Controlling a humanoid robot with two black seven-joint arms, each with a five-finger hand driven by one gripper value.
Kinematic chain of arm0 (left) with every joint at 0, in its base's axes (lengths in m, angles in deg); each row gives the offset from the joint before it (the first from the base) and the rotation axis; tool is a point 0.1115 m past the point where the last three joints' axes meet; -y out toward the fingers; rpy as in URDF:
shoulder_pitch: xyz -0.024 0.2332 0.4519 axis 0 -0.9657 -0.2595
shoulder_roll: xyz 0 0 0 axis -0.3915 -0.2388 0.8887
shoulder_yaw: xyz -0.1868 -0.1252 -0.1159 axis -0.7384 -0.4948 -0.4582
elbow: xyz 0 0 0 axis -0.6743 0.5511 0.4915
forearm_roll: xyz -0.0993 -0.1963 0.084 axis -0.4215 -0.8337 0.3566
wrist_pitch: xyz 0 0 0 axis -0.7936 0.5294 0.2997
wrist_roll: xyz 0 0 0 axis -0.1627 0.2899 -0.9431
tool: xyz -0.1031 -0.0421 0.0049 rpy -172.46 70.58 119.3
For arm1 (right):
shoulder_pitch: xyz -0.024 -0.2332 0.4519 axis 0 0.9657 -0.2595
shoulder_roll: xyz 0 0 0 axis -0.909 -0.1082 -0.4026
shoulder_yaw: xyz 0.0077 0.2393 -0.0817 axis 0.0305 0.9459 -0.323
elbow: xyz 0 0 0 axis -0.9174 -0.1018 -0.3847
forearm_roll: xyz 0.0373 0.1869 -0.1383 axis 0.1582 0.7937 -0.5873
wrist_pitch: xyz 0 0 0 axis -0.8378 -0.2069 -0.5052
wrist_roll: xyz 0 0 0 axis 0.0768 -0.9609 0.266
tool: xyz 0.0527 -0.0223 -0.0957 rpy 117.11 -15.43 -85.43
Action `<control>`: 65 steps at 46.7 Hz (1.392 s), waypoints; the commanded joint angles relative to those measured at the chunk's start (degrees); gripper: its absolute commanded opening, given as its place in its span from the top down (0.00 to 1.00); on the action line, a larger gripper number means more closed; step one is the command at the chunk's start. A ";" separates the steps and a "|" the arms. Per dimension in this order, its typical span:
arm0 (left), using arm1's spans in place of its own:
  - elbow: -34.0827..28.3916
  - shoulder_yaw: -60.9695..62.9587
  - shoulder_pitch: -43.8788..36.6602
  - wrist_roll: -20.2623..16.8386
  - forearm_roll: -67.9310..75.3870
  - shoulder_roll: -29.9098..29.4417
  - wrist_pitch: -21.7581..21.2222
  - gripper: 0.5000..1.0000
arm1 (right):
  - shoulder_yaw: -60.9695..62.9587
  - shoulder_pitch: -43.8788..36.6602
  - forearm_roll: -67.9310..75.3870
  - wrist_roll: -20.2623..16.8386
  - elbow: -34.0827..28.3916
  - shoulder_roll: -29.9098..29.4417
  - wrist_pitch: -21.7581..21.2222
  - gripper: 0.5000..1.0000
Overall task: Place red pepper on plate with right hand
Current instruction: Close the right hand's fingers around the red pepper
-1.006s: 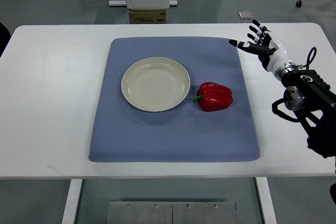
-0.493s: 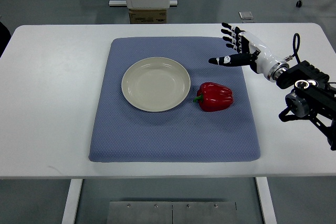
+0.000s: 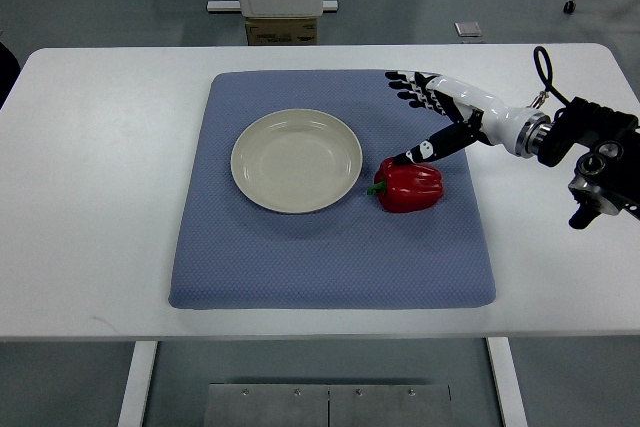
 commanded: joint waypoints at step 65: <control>0.00 0.00 0.00 -0.01 0.00 0.00 0.00 0.00 | -17.25 -4.81 -7.42 6.28 5.22 -0.82 1.27 0.17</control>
